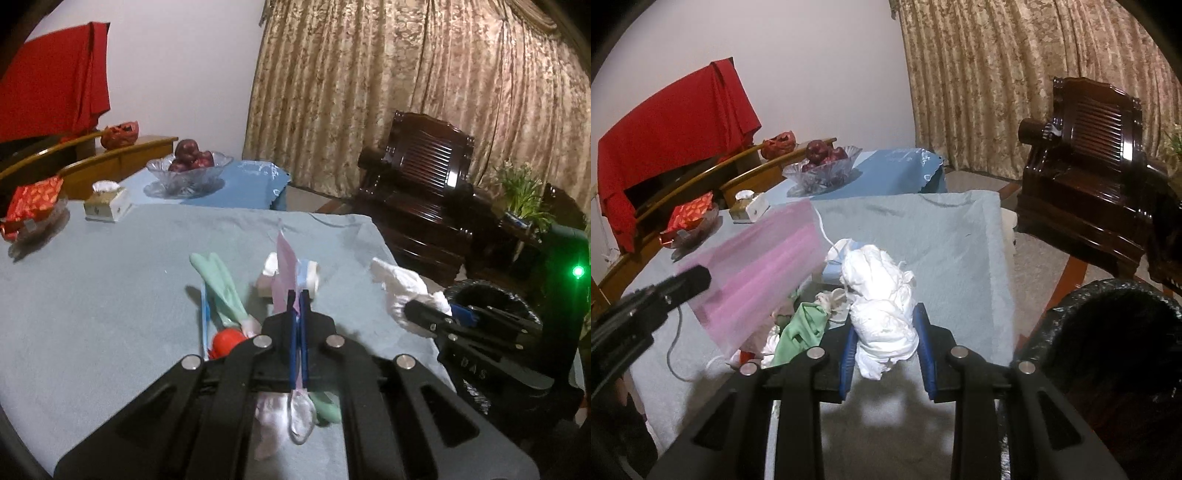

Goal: Collect trash
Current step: 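Carry the tissue and pink mask over the black bin and open both grippers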

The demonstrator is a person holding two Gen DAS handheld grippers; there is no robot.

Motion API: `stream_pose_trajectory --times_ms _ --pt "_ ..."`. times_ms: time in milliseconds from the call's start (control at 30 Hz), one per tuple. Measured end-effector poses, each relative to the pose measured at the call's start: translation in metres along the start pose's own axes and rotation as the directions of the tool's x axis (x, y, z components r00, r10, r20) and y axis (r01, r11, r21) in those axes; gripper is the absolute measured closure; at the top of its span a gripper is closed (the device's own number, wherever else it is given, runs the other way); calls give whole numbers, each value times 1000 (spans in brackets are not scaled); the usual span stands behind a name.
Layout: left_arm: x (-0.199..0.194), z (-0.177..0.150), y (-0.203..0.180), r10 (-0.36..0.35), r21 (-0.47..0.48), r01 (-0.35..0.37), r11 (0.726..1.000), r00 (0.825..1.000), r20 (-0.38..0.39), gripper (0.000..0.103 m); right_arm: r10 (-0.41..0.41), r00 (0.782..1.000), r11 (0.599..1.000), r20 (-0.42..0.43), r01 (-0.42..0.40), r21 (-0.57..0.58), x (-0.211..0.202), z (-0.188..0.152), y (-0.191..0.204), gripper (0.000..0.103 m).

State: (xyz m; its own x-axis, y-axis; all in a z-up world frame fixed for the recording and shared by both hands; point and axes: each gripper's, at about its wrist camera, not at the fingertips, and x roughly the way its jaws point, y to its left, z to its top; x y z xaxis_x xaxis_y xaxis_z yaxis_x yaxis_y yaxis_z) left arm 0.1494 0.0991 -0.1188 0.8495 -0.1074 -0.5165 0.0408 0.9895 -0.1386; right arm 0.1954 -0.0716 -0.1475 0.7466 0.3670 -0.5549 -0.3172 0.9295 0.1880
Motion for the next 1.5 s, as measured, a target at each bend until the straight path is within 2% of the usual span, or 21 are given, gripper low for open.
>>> stream_pose_trajectory --times_ms 467,767,933,1200,1500 --pt "-43 -1 -52 -85 58 83 995 996 33 102 -25 997 1000 67 24 19 -57 5 -17 74" --pt "-43 -1 -77 -107 82 105 991 994 13 102 -74 994 997 78 71 43 -90 4 -36 74" --pt "-43 1 -98 -149 98 148 984 989 7 102 -107 990 994 96 102 49 -112 3 -51 74" --pt "-40 0 -149 -249 156 247 956 968 -3 102 -186 974 979 126 174 104 -150 -6 -92 74" --pt "-20 -6 -213 -348 199 351 915 936 -49 102 -317 943 937 102 295 190 -174 -29 -154 74"
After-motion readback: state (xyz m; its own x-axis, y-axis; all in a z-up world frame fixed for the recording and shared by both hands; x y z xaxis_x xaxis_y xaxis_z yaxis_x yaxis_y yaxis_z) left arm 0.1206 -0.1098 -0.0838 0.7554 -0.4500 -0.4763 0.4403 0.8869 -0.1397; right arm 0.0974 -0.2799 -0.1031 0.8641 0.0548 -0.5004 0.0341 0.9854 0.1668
